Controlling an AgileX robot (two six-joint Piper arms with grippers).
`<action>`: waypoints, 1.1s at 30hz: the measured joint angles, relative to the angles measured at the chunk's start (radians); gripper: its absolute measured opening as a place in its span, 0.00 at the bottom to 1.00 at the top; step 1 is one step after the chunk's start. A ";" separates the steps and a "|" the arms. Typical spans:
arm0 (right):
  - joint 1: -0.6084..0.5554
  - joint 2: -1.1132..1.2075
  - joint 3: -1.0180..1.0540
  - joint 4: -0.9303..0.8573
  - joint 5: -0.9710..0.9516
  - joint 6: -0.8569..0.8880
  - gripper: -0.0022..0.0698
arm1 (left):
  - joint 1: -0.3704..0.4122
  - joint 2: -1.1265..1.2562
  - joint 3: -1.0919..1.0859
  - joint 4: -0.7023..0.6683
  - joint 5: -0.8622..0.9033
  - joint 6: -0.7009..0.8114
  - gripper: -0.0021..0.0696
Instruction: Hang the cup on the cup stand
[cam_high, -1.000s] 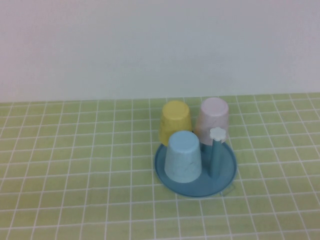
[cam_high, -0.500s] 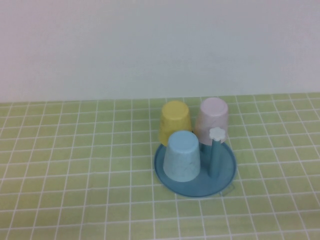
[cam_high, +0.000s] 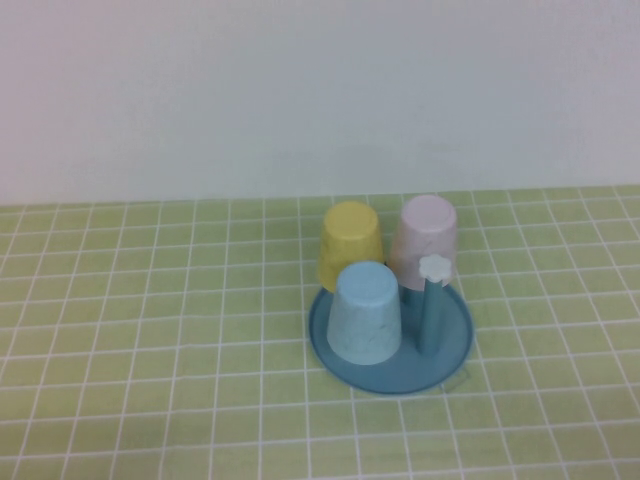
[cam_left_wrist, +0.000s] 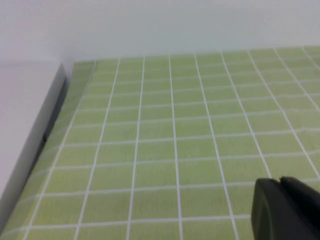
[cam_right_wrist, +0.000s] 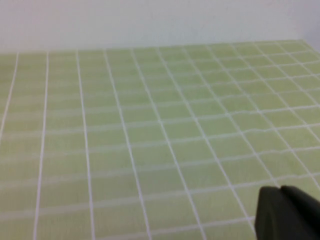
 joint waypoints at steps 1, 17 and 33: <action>-0.017 -0.004 0.000 0.113 0.000 -0.142 0.03 | 0.000 0.000 0.000 0.000 0.015 0.000 0.03; -0.127 -0.034 0.021 0.553 -0.357 -0.792 0.03 | 0.000 0.000 0.000 0.000 0.034 -0.037 0.03; -0.157 -0.165 0.076 0.738 -0.265 -0.797 0.03 | 0.000 0.000 0.000 0.000 0.034 -0.055 0.03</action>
